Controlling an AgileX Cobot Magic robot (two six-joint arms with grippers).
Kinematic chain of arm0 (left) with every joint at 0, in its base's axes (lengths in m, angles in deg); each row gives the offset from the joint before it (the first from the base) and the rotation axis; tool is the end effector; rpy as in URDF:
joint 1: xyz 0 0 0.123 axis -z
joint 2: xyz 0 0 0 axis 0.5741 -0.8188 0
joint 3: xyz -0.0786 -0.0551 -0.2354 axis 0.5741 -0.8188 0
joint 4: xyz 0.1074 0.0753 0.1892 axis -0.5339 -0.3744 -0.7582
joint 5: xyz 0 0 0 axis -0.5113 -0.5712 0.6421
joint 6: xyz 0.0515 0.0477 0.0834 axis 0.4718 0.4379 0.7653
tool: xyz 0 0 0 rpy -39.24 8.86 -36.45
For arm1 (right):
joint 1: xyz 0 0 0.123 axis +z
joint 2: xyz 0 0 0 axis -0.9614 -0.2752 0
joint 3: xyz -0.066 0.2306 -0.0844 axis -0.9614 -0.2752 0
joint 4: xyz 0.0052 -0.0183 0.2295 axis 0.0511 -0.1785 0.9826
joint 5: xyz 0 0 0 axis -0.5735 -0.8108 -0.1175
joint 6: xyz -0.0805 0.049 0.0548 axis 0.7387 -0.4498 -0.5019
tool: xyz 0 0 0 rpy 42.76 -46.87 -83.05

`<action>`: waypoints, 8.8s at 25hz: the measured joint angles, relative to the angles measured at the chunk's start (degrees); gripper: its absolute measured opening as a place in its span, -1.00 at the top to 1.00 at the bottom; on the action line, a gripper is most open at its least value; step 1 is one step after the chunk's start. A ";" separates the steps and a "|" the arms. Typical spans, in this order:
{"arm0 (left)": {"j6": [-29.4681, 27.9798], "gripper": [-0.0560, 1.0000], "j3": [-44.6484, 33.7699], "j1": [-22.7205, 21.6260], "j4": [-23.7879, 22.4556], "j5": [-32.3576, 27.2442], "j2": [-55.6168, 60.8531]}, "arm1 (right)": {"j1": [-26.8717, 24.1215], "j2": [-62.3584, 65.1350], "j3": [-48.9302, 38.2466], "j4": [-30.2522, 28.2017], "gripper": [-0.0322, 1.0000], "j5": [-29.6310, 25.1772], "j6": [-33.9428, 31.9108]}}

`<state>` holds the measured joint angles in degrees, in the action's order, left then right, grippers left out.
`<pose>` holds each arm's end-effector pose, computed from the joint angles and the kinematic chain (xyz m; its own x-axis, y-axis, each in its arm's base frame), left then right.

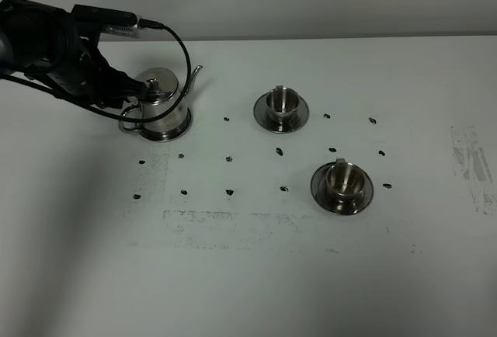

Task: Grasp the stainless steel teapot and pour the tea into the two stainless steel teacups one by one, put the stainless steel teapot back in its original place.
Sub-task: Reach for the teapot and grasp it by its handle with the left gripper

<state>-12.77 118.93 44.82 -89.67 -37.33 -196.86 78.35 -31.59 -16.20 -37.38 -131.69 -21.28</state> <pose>0.4215 -0.0627 0.1372 -0.8424 0.2376 -0.4836 0.2034 0.9713 0.1229 0.0261 0.0051 0.2587 -0.5265 -0.0842 -0.8460 -0.1234 0.9921 -0.0220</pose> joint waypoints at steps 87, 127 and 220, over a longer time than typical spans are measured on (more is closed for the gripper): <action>17.85 0.09 18.72 6.84 1.25 -32.11 -6.06 | 0.00 0.00 0.00 0.00 -0.20 0.00 0.00; 21.62 0.10 18.78 6.01 2.51 -25.13 -9.16 | 0.00 0.00 0.00 0.00 -0.20 0.00 0.00; 19.59 0.55 20.10 6.17 4.12 -26.57 -6.73 | 0.00 0.00 0.00 0.00 -0.20 0.00 0.01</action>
<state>6.82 139.03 50.99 -85.55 -63.91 -203.59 78.35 -31.59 -16.20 -37.38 -131.69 -21.27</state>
